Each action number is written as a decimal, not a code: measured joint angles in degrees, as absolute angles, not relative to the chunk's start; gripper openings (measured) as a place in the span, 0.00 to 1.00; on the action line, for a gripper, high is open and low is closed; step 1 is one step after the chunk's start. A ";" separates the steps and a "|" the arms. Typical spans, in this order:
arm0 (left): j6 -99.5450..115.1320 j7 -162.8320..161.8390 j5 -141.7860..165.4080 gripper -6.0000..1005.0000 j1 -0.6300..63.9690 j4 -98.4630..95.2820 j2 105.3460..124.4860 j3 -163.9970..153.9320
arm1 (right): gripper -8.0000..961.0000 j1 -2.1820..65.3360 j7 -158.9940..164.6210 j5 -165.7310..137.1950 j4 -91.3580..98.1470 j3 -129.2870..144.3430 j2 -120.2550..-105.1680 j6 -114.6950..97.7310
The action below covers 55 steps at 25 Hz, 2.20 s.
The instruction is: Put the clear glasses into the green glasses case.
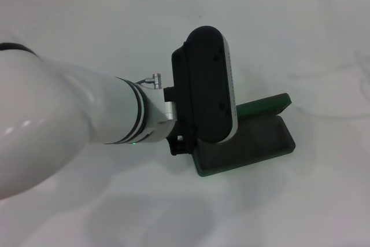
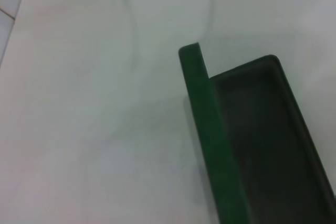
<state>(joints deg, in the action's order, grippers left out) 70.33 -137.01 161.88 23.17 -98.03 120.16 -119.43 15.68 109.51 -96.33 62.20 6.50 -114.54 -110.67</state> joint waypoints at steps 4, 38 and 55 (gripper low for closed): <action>70.30 -136.92 162.14 0.35 23.21 -97.95 120.14 -119.74 | 0.09 15.53 109.45 -96.36 61.68 6.46 -114.51 -110.76; 57.62 -128.58 162.25 0.23 23.79 -94.16 120.04 -122.88 | 0.09 14.23 107.98 -96.41 59.32 5.97 -114.34 -110.91; 51.00 -124.90 162.24 0.21 23.31 -91.27 120.06 -124.22 | 0.09 13.35 107.30 -96.40 57.64 5.97 -114.11 -111.00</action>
